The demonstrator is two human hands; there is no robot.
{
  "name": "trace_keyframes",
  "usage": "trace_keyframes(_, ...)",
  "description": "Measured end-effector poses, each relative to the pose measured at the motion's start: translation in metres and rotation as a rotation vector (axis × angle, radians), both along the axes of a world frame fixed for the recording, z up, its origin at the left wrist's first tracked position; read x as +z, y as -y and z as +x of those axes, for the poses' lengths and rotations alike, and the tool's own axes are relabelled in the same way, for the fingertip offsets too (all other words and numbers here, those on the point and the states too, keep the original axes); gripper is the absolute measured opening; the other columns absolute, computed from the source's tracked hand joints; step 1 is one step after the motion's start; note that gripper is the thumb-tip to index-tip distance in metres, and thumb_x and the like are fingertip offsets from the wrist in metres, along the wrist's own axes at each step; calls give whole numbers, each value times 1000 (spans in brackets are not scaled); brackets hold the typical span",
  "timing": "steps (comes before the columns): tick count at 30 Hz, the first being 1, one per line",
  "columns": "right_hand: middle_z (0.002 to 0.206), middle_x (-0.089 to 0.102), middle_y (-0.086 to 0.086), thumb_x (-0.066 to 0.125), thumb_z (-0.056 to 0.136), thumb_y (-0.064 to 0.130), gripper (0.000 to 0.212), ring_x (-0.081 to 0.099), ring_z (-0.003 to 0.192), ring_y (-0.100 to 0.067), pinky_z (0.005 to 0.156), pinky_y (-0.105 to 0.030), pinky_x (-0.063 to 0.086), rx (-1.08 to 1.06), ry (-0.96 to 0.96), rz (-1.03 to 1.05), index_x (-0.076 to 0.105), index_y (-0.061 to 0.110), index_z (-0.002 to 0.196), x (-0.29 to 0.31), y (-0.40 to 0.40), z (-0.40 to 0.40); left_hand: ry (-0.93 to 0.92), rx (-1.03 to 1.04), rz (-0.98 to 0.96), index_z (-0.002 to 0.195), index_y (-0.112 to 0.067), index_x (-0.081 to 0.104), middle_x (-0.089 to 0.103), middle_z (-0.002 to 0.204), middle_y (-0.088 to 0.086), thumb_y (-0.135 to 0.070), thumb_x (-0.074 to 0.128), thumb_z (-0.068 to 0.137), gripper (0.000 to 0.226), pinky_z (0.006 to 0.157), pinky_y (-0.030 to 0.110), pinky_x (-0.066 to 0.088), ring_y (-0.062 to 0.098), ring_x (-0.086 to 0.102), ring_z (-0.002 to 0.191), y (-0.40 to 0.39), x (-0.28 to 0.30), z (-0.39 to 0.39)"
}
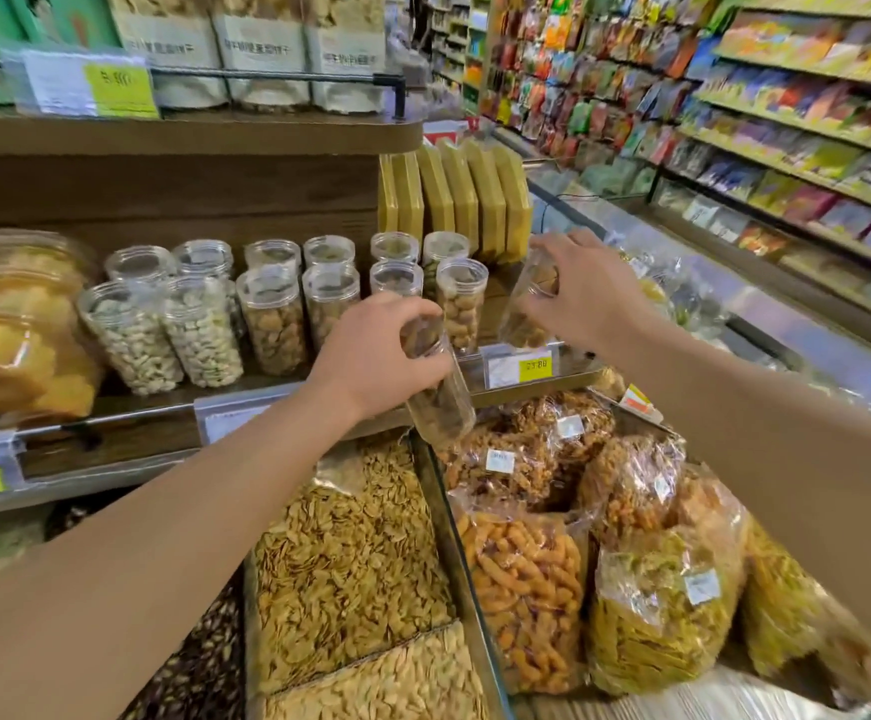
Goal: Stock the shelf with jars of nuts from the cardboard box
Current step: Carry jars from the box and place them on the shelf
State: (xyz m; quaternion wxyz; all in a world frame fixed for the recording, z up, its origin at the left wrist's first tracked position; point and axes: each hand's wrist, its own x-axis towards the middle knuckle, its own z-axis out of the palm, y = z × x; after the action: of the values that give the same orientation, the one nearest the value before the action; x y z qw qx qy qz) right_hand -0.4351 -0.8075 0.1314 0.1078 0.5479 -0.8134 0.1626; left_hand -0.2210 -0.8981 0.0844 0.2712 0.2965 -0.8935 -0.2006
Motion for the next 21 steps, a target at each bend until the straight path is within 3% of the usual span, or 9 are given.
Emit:
trace_keyframes(8, 131, 49, -10, 65, 83, 30, 57, 54, 113, -34, 86, -38, 44, -11, 81, -25, 47, 17, 135, -14, 85, -63, 6, -12, 18, 120, -34, 63, 56, 101, -13, -48, 71, 74, 49, 74, 22, 37, 7, 51, 94, 40, -10, -44)
trace_keyframes(12, 136, 44, -11, 71, 79, 27, 65, 50, 120, -34, 98, -48, 44, -35, 146, -6, 43, 11, 136, -42, 123, -75, -7, -14, 85, 115, -38, 64, 59, 100, -15, -50, 68, 70, 46, 71, 14, 36, 2, 53, 91, 57, -14, -53)
trace_keyframes(15, 133, 44, -13, 76, 81, 25, 61, 47, 121, -31, 100, -41, 42, -37, 191, -31, 46, 5, 130, -60, 145, -81, -23, -21, 129, 112, -37, 66, 63, 101, -16, -50, 68, 71, 43, 70, 13, 39, -2, 55, 91, 67, -16, -57)
trace_keyframes(21, 126, 46, -7, 77, 81, 27, 49, 51, 110, -25, 92, -31, 41, -34, 304, -138, 52, 13, 121, -73, 165, -93, -38, -33, 160, 112, -38, 67, 63, 99, -19, -49, 66, 69, 44, 76, 18, 46, -3, 56, 92, 73, -17, -61)
